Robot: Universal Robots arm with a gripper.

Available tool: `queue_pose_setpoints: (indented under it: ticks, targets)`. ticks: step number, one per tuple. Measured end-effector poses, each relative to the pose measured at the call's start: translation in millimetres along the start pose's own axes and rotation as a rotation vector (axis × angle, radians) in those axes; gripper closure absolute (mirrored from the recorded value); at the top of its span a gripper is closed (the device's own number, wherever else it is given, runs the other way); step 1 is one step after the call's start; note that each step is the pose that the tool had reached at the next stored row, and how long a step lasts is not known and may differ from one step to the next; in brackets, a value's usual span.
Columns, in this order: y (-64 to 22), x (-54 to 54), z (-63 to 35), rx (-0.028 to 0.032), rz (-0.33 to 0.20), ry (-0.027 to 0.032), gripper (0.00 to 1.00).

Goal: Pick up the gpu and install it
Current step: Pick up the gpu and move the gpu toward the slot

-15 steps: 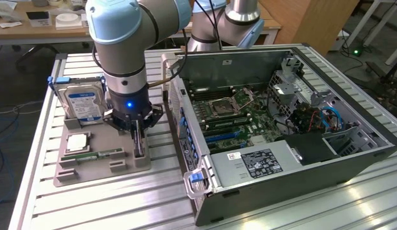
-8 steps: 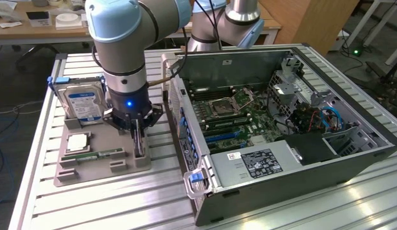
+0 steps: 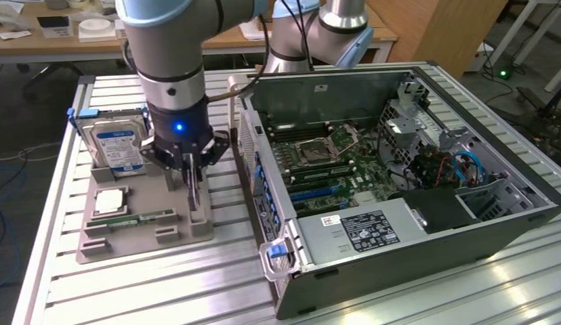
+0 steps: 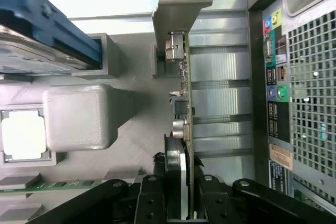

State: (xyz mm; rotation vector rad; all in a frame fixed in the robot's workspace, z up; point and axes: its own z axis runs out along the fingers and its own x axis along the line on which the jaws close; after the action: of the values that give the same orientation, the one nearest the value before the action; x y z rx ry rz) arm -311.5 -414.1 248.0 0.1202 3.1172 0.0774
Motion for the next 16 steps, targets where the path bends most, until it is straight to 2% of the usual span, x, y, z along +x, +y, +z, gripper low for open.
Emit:
queue_pose_setpoints:
  ticks: [16]
  targets:
    - [3.7, -1.3, -72.9, -0.0022, 0.0, 0.0002, 0.72]
